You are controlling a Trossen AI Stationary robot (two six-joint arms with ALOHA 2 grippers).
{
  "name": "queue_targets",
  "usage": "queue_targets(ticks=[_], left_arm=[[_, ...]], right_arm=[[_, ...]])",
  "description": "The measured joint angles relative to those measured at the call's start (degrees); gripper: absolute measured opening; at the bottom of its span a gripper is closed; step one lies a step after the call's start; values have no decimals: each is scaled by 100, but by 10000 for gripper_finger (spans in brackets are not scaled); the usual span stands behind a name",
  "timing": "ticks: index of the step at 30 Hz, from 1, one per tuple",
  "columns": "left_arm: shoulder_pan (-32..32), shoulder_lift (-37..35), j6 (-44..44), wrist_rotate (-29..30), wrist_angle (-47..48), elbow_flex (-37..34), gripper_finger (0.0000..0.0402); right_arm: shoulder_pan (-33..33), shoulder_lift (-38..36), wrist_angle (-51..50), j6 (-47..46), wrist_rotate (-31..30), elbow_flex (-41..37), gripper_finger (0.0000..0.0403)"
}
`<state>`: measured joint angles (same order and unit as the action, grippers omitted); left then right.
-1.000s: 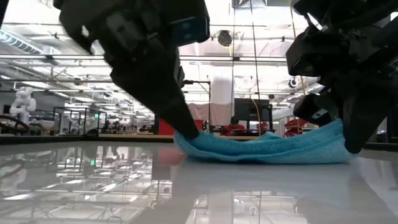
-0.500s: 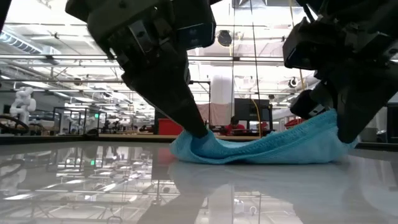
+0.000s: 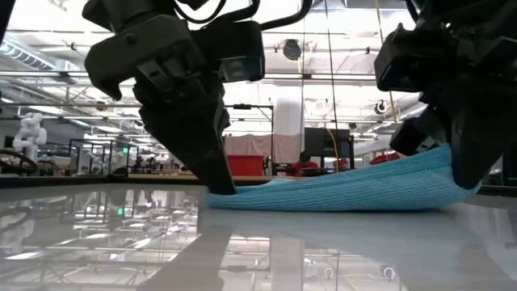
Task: Roll towel
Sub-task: Roll the blue microfiber towel
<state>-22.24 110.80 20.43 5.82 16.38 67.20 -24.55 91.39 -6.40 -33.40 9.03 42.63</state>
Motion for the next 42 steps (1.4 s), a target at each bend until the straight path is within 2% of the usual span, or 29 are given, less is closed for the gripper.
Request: queue_targets(ticks=[12,16,26,42], left_arm=[[0,-4,-338,49,-238,0,1],[56,-4,-394,-362,-495,0,2],[297,-4,470,-1647,-970,0,2],[725,-4,1700,-2187,-988,0,2]], right_arm=[[-325,0,-59,-263,-424,0,0],[-418,0,-187,-396,-574,0,0],[-799,-2,-132,-1483,-859,0,0],[-1381,-2,-101,-3422,-1792,-1,0]])
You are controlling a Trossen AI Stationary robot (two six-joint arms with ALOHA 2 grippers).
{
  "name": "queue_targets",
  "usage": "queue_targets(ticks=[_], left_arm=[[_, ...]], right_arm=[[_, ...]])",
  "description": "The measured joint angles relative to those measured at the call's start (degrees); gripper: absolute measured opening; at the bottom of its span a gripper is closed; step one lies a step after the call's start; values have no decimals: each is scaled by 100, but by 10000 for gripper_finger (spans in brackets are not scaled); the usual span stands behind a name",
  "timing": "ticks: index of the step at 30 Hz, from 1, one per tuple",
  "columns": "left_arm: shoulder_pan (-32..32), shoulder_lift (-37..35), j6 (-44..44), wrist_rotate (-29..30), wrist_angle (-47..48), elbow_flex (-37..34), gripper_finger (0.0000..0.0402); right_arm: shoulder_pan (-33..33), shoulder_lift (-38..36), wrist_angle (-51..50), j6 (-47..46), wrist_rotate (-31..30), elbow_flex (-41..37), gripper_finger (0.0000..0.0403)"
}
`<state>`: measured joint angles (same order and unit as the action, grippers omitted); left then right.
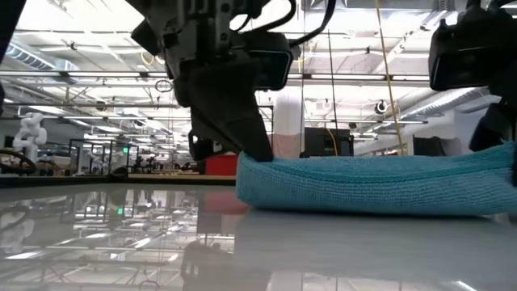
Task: Roll towel
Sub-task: Roll the blue microfiber towel
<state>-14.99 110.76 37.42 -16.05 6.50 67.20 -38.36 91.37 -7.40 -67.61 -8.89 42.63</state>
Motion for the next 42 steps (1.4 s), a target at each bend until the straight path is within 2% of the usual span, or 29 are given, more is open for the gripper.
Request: queue_targets(ticks=[5,14,24,30,36,42], left_arm=[[205,0,132,-190,77,0,2],[661,0,113,-187,138,-169,2],[951,80,125,-422,125,-223,3],[927,272,129,-447,111,-227,14],[925,310,121,-403,84,-223,16],[925,310,108,-387,2,-223,17]], right_arm=[[-171,0,129,-650,-219,-2,0],[-524,0,233,-1801,-1398,-4,0],[-556,0,-410,-2643,-1412,-4,4],[-581,0,-429,-3004,-1278,-129,46],[-608,2,-506,-2909,-1355,-165,88],[-771,-80,-428,-2179,-1416,-163,96]])
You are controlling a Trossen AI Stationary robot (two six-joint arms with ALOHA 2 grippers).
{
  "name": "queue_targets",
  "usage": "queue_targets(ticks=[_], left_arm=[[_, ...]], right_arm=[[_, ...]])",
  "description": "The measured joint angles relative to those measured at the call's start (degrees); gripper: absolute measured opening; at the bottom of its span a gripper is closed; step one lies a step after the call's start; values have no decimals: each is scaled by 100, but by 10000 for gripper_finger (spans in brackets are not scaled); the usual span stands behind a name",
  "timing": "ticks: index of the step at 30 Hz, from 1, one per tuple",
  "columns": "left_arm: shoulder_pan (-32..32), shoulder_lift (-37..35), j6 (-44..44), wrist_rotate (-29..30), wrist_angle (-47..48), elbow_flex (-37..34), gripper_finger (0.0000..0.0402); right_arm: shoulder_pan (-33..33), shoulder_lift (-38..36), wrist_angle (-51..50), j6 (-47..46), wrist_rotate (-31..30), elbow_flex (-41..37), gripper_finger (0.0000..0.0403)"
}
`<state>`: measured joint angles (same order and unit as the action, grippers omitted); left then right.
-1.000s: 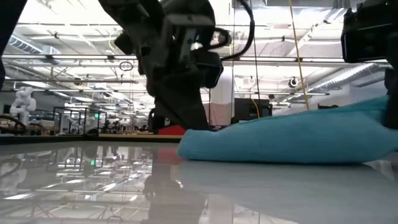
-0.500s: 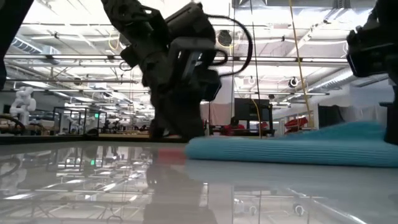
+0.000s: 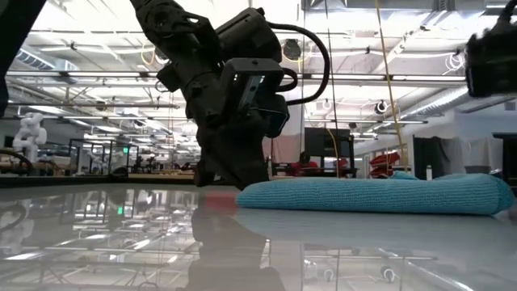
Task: Roll towel
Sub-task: Roll the blue microfiber towel
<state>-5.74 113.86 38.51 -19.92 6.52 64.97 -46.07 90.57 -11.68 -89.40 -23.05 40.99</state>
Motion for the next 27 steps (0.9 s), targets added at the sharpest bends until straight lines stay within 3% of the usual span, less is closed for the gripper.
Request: queue_targets(ticks=[7,12,15,27], left_arm=[[3,0,-25,-21,-6,0,17],[4,0,-22,-73,-8,0,17],[4,0,-25,-93,-7,0,18],[4,0,-27,-252,0,0,18]], right_arm=[[-426,-166,105,1376,-542,39,96],[-690,-184,882,3838,-863,42,97],[-658,-184,979,4760,-872,42,106],[74,-184,739,6280,-825,42,197]])
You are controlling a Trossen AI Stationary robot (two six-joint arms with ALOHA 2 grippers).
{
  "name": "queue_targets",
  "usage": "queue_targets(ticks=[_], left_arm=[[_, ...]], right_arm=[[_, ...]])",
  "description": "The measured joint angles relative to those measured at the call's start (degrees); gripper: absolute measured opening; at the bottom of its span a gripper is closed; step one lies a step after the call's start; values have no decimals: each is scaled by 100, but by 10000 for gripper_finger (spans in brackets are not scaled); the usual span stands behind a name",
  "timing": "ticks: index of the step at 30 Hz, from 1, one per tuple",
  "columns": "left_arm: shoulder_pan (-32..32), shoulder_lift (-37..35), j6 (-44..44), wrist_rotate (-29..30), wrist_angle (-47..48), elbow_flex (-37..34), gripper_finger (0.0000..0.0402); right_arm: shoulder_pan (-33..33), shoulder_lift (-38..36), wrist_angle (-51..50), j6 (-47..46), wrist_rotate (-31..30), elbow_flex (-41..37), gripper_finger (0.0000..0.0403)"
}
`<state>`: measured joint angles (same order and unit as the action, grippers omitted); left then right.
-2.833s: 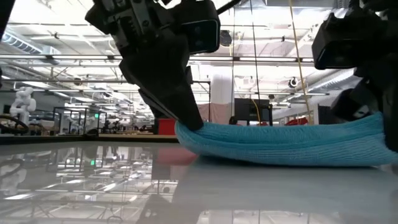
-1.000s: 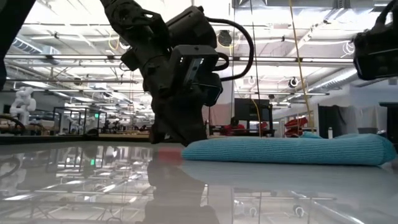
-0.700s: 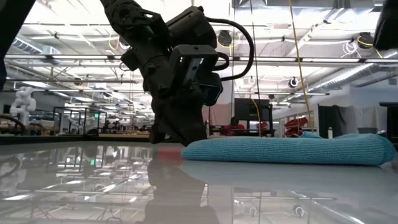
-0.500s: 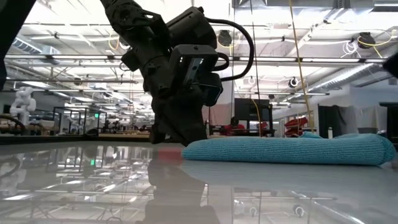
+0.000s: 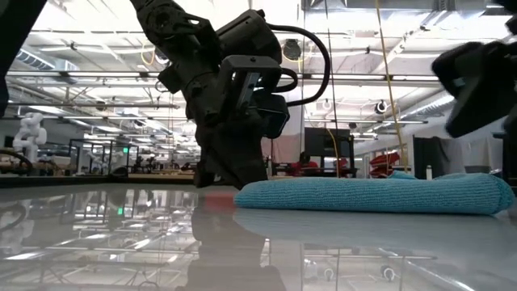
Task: Roll towel
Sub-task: Roll the blue microfiber towel
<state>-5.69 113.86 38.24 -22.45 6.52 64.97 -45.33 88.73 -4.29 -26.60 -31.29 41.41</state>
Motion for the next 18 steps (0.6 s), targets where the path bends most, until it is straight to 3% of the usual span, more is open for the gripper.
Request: queue_targets(ticks=[6,11,18], left_arm=[[7,0,-2,-32,0,0,18],[33,0,1,-37,0,0,18],[44,2,-81,-136,-4,0,18]], right_arm=[[290,69,-67,270,598,0,205],[294,333,-75,272,634,0,187],[295,712,-350,-433,750,15,162]])
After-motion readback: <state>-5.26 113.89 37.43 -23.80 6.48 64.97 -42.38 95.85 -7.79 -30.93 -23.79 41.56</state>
